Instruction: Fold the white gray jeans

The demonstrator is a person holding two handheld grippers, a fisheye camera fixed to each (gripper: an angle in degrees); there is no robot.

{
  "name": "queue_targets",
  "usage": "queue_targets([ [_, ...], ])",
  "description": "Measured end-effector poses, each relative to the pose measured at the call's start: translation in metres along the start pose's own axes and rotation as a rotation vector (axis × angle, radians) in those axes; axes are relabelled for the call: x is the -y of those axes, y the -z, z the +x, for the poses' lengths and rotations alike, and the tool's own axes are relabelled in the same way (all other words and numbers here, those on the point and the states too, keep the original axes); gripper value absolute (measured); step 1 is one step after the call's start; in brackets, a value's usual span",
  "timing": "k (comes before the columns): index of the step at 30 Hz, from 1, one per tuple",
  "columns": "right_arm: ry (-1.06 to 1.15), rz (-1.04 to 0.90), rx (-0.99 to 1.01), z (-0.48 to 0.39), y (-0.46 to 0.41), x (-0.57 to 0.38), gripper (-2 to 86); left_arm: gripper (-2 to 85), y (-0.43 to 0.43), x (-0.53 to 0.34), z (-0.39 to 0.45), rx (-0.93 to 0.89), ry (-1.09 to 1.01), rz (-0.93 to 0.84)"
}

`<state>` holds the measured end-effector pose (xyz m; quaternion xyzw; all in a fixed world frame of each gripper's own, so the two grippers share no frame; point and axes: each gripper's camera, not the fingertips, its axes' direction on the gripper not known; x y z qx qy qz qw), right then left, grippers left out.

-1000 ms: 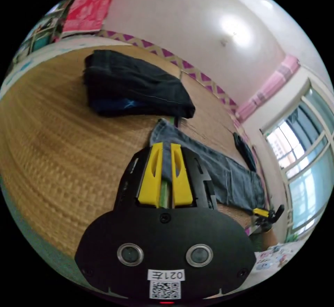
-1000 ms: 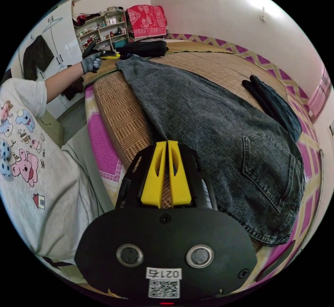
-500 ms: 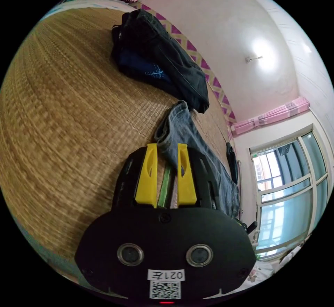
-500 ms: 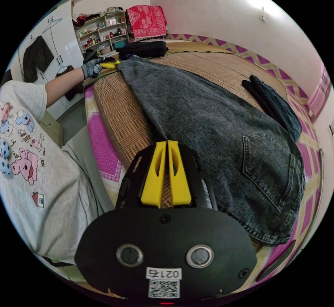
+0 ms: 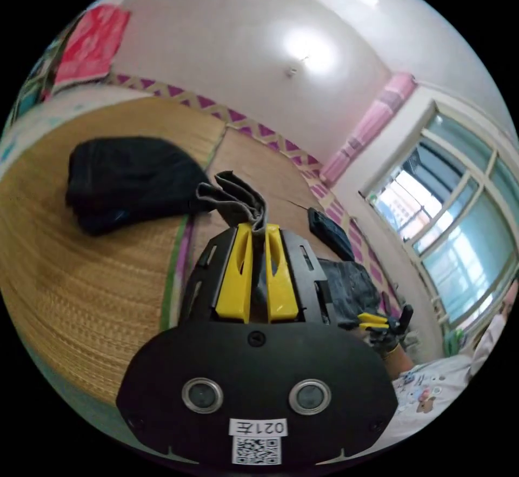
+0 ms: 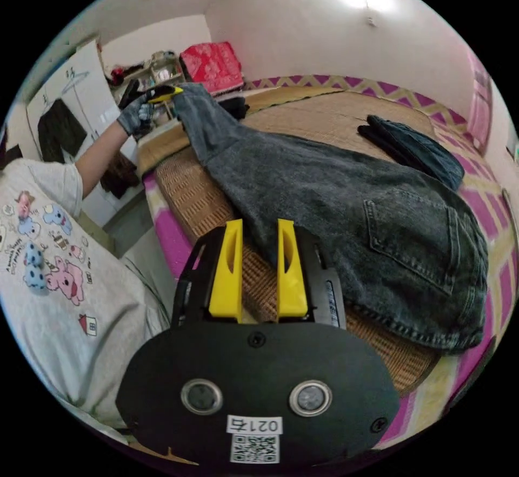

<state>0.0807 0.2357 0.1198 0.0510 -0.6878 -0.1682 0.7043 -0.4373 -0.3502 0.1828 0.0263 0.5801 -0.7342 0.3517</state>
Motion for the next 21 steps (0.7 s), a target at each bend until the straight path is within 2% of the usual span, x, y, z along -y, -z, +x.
queue_targets([
  [5, -0.153, 0.131, 0.063, 0.028, 0.054, -0.045, 7.3, 2.3, -0.08, -0.05, 0.187, -0.031, -0.358, -0.086],
  [8, -0.212, 0.17, 0.072, 0.038, 0.078, -0.073, 6.9, 2.4, -0.165, -0.103, 0.258, -0.076, -0.454, -0.207],
  [13, -0.282, 0.187, 0.076, 0.05, 0.103, -0.106, 6.6, 2.2, -0.303, -0.203, 0.297, -0.102, -0.445, -0.482],
  [17, -0.312, 0.2, 0.066, 0.06, 0.124, -0.121, 6.1, 2.0, -0.296, -0.228, 0.32, -0.147, -0.461, -0.379],
  [21, -0.351, 0.24, 0.059, 0.079, 0.14, -0.125, 5.8, 2.4, -0.309, -0.25, 0.344, -0.128, -0.501, -0.366],
])
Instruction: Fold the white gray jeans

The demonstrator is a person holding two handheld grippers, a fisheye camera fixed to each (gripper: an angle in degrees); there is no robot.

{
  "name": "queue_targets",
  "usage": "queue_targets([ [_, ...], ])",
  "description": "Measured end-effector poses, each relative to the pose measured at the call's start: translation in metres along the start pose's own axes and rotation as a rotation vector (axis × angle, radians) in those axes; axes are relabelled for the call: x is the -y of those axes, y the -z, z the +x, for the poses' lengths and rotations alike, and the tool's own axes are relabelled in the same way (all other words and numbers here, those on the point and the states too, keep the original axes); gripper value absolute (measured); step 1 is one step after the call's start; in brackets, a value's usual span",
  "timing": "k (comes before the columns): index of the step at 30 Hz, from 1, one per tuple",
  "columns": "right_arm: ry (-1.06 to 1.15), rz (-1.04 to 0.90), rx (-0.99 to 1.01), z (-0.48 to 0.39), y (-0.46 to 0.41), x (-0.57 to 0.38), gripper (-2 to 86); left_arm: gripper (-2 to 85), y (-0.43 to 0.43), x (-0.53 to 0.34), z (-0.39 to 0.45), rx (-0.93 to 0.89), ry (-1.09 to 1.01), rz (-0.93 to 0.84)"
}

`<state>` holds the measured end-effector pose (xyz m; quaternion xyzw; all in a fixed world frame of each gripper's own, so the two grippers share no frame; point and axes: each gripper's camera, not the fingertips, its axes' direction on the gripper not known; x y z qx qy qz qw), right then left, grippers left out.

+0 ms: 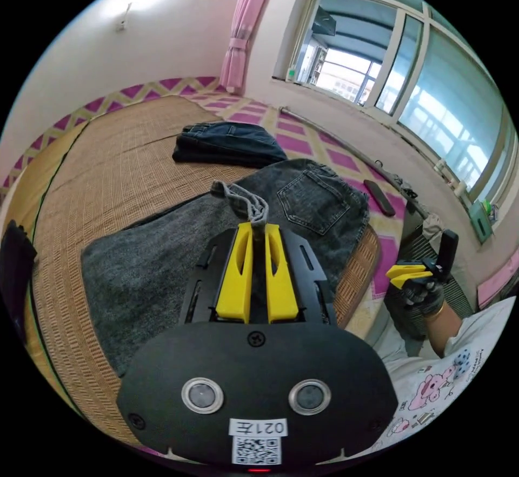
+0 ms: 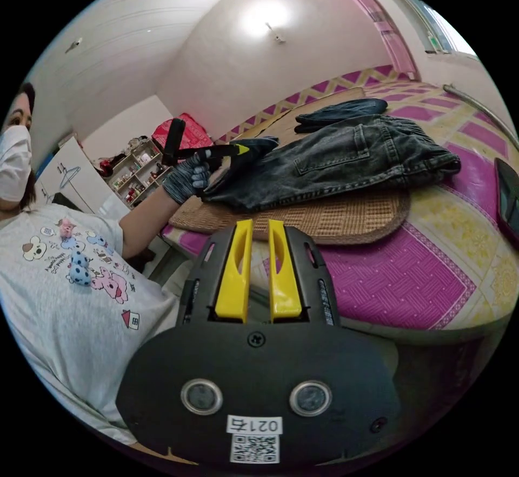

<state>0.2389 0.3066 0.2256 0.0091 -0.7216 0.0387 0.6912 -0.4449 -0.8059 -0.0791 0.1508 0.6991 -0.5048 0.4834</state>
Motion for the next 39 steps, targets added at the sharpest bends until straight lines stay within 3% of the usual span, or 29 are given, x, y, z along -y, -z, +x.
queue_targets([
  [3, -0.115, 0.074, -0.028, 0.022, 0.014, 0.011, 7.1, 3.4, -0.065, -0.016, 0.003, -0.006, 0.025, -0.165],
  [9, -0.502, 0.339, -0.155, 0.091, 0.074, 0.019, 10.9, 6.3, -0.031, -0.051, 0.022, -0.12, -0.134, 0.048],
  [12, -0.662, 0.356, -0.099, 0.128, 0.078, 0.025, 13.5, 5.2, -0.001, -0.07, 0.021, -0.179, -0.142, 0.159],
  [20, -0.787, 0.36, -0.093, 0.156, 0.054, 0.072, 15.1, -0.5, 0.055, -0.129, -0.013, -0.274, -0.028, 0.227],
  [28, -0.909, 0.374, 0.13, 0.191, 0.011, 0.102, 9.0, -1.0, 0.093, -0.17, -0.054, -0.282, 0.083, 0.282],
  [31, -0.702, 0.351, -0.008, 0.135, 0.015, 0.147, 8.0, -1.0, 0.1, -0.183, -0.073, -0.286, 0.131, 0.28],
  [34, -0.305, 0.239, -0.285, 0.009, -0.004, 0.222, 7.9, -1.0, 0.109, -0.197, -0.089, -0.286, 0.158, 0.277],
  [36, 0.003, 0.156, -0.449, -0.104, -0.051, 0.264, 7.9, -1.0, 0.114, -0.207, -0.1, -0.288, 0.176, 0.282],
  [39, 0.301, 0.063, -0.524, -0.223, -0.14, 0.283, 7.6, -1.0, 0.121, -0.223, -0.117, -0.295, 0.214, 0.292],
])
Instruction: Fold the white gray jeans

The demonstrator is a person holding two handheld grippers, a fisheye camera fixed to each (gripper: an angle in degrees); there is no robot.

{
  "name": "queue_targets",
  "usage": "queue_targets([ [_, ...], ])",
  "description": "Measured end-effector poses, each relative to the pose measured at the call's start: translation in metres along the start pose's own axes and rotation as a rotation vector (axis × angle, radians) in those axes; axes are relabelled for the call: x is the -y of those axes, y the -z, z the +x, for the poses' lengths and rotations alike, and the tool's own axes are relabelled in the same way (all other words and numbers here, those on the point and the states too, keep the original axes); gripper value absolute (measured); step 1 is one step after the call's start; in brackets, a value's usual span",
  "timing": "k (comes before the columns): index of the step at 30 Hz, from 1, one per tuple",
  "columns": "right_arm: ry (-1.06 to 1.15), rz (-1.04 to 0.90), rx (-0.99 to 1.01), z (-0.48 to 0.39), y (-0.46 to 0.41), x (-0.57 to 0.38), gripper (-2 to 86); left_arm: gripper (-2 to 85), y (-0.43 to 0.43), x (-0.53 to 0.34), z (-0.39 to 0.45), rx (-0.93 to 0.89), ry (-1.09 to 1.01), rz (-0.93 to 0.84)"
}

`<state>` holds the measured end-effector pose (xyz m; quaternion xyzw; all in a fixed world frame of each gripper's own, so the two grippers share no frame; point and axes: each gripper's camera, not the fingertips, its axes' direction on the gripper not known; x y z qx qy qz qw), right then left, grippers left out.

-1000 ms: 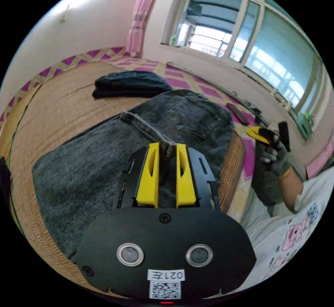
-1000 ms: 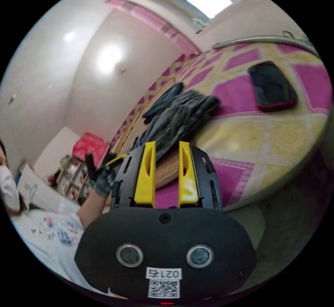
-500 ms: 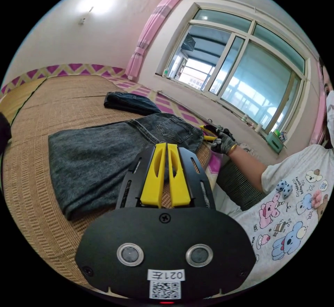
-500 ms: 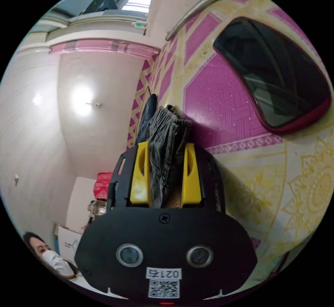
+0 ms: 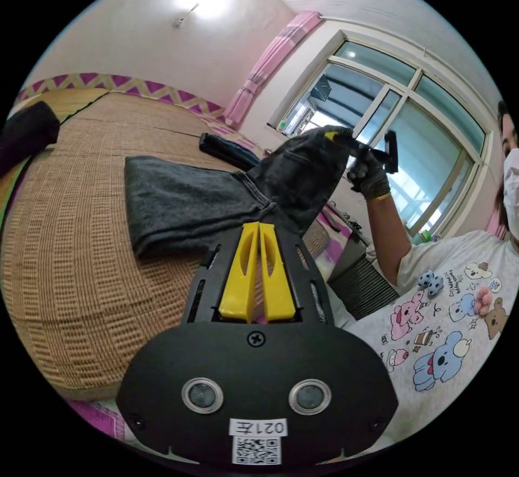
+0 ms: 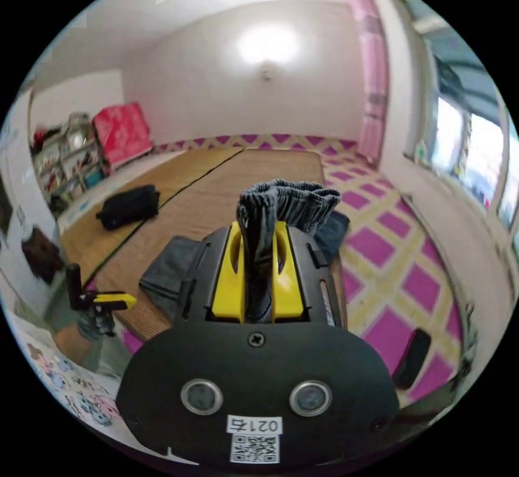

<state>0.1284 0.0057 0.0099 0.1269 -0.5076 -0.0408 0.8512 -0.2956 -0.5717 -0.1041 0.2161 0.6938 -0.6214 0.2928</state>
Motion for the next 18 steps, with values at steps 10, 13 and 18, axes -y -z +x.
queue_targets([
  [10, 0.455, -0.259, 0.063, -0.306, -0.221, -0.064, 7.4, -1.0, 0.057, -0.022, -0.048, 0.029, 0.107, 0.007],
  [13, 0.434, -0.114, -0.035, -0.32, -0.2, -0.063, 7.4, -1.0, 0.078, -0.023, -0.059, 0.079, 0.117, 0.029],
  [18, 0.55, -0.226, 0.0, -0.353, -0.25, -0.078, 7.3, -1.0, 0.08, 0.002, -0.077, 0.033, 0.146, 0.102],
])
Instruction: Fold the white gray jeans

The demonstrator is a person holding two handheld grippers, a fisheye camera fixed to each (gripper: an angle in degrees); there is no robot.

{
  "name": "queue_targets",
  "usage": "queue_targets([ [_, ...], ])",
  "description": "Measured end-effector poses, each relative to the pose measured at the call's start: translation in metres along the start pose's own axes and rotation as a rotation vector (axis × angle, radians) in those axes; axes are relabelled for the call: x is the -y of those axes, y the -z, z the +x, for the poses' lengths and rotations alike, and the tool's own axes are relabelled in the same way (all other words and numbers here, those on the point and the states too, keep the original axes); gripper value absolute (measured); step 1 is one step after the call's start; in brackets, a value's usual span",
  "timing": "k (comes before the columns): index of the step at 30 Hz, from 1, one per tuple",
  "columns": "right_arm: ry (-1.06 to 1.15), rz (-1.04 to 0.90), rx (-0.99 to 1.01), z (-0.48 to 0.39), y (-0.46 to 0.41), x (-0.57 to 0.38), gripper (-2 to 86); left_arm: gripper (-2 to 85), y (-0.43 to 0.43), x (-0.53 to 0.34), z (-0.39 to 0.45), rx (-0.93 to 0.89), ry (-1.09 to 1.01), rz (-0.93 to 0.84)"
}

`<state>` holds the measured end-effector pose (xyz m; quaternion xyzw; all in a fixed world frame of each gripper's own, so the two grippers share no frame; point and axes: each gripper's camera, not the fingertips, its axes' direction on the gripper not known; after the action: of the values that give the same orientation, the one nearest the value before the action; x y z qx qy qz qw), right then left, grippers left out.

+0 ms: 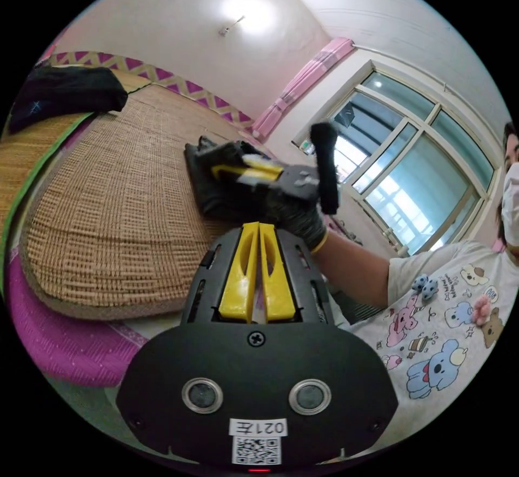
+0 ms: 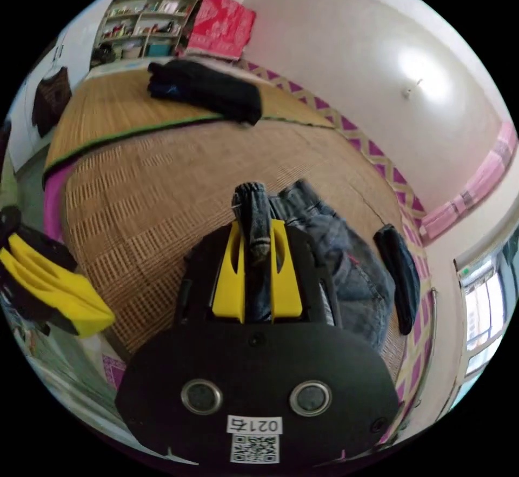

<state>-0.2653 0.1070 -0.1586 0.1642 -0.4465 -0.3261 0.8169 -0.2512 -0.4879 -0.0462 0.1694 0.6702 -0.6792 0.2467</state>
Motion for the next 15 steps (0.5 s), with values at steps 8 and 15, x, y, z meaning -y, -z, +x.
queue_targets([
  [8, -0.2, 0.033, 0.385, 0.091, 0.058, -0.07, 8.6, -0.7, -0.01, 0.065, 0.016, 0.071, -0.14, 0.045],
  [15, -0.274, -0.2, 0.262, 0.128, 0.032, -0.163, 0.0, 0.4, -0.097, 0.125, -0.005, 0.35, -0.194, -0.247],
])
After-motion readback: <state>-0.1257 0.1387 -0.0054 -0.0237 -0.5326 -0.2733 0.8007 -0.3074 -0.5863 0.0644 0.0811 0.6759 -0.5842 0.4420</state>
